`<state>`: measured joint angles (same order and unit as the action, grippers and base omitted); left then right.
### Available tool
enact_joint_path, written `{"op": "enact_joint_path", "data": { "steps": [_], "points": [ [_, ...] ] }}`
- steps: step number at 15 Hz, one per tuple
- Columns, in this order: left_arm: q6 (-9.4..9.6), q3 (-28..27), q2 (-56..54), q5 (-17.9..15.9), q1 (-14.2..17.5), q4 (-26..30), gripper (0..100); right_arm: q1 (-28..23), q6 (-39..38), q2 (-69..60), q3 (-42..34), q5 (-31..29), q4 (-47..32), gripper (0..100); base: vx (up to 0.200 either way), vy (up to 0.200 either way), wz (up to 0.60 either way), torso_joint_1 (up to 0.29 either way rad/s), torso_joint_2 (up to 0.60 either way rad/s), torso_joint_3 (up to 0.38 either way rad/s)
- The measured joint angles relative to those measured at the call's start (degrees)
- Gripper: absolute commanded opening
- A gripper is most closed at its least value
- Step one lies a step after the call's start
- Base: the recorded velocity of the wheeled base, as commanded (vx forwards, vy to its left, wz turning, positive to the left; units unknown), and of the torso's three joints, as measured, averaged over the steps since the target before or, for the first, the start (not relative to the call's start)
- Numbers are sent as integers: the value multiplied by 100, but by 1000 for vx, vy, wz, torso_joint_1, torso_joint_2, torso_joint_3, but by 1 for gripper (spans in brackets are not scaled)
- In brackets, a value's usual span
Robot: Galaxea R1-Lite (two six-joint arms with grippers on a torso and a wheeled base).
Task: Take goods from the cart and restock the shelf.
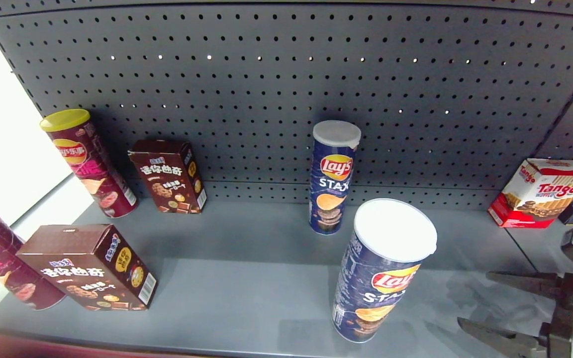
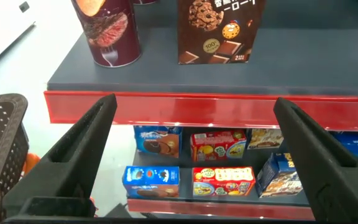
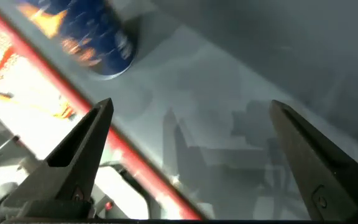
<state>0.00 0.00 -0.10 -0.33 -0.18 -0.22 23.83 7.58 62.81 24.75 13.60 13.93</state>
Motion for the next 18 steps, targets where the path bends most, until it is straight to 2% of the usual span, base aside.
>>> {"op": "enact_joint_path", "data": {
  "steps": [8,18],
  "points": [
    [0,0,0,6,0,-2,100,276,-44,970,510,-77,134,100,0,0,0,0,0,0],
    [-18,0,2,15,0,-2,100,678,-30,1564,896,-187,130,100,0,0,0,0,0,0]
  ]
}}
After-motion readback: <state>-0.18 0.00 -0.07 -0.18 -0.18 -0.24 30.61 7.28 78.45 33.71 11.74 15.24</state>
